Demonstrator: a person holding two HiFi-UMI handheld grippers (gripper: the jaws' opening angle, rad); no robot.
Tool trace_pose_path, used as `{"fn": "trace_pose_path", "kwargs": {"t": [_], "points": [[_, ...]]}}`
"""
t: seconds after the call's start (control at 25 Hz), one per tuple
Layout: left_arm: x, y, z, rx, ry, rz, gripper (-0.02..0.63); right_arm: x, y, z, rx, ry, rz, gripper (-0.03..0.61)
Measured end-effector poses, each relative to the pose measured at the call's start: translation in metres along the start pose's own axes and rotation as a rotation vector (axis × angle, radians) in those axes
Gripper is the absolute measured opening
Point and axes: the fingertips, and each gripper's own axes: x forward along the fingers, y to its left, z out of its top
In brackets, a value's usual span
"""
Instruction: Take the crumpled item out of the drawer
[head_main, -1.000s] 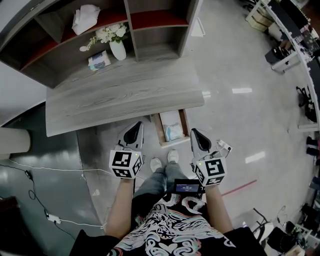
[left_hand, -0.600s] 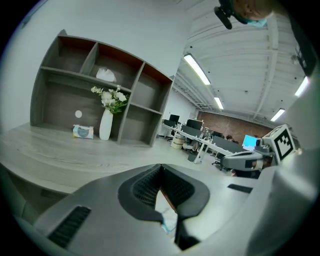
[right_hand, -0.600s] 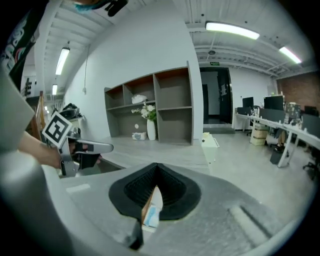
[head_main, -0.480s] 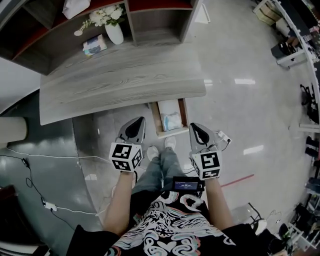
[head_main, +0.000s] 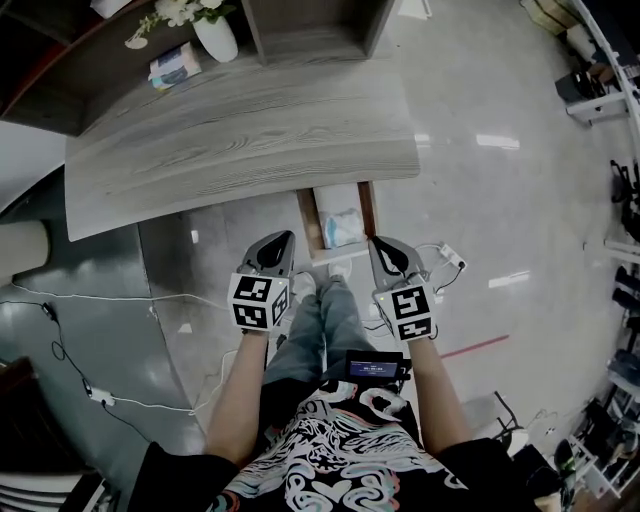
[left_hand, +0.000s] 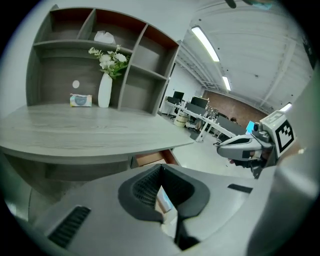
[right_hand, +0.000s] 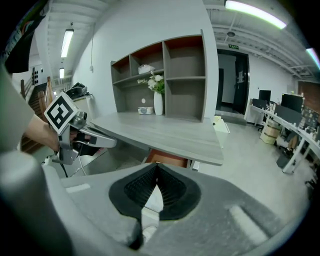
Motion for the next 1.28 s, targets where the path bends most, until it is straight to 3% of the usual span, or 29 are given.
{"fn": "trace_pose_path", "kwargs": {"t": [0.68,1.28], "points": [[0.072,0.007,-0.073,0.024,0.213,-0.035,0.000,0.081,0.000,-0.087,-0.040,0.253,0.133,0.008],[0.101,0.025,-0.113,0.001,0.308,-0.003,0.000,0.140,0.008,-0.127,-0.175,0.403,0.211,0.041]]}}
